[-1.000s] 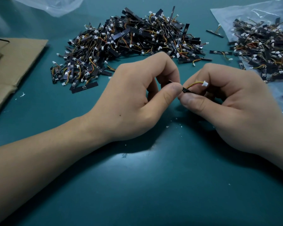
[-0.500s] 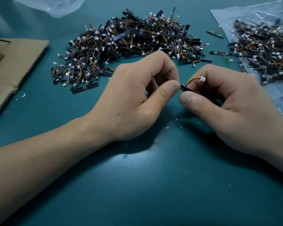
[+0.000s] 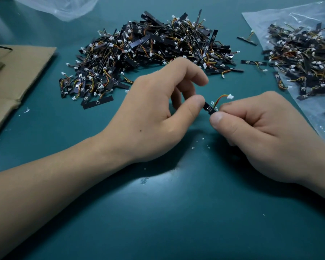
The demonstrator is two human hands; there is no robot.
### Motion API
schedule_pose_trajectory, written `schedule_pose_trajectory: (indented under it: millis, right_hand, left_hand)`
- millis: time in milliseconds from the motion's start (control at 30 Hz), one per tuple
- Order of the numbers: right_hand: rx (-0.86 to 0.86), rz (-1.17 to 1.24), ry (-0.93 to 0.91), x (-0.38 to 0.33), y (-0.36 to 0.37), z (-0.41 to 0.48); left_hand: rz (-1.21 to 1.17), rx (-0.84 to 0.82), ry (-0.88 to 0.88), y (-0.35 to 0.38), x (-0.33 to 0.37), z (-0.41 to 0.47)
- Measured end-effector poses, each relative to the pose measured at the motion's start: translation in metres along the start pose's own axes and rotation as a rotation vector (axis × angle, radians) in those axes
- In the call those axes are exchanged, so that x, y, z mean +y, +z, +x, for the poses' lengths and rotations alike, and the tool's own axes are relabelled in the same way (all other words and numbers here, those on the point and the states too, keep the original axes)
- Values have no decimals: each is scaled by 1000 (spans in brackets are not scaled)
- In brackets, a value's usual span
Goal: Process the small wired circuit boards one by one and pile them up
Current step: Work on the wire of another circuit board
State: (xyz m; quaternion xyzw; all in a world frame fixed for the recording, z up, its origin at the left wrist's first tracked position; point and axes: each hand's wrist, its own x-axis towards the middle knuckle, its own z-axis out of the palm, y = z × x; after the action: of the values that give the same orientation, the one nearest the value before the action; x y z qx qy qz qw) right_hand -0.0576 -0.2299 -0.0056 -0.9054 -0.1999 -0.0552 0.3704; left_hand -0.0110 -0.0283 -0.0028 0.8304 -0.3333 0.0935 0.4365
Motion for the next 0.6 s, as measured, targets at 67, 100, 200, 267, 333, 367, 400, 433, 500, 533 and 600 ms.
schedule_pose_trajectory:
  millis: [67,100,200,267,333,367,400,433,500,533,600]
  right_hand:
    - [34,29,5,1,0,0]
    - [101,104,12,2,-1,1]
    - [396,471,66,8,-4,7]
    - [422,537,119,13,-3,10]
    - [326,393,107,15,-1,8]
    - [255,275,77,14,0,6]
    - [186,162,47,12,2,3]
    - [132,64,17,10,2,1]
    - [76,-56,-22,6,3,-2]
    - [75,-77,-27,5,3,-2]
    - [110,-54,-7,5,3,-2]
  left_hand:
    - [9,57,-21,-1,-1,2]
    - [20,90,-41,-2,-2,2]
    - [62,119,-134,-2,-3,3]
    - [98,63,-209,-1,-5,3]
    - [134,-1,-225,-1,-6,2]
    - [144,-22,-217,-1,-6,2]
    - [149,-36,-207,-1,-5,2]
    - [151,-42,-194,0,-5,2]
    - [147,-35,-164,1,-6,1]
    - [140,-28,-148,2,-7,1]
    - [130,-11,-109,2,-8,0]
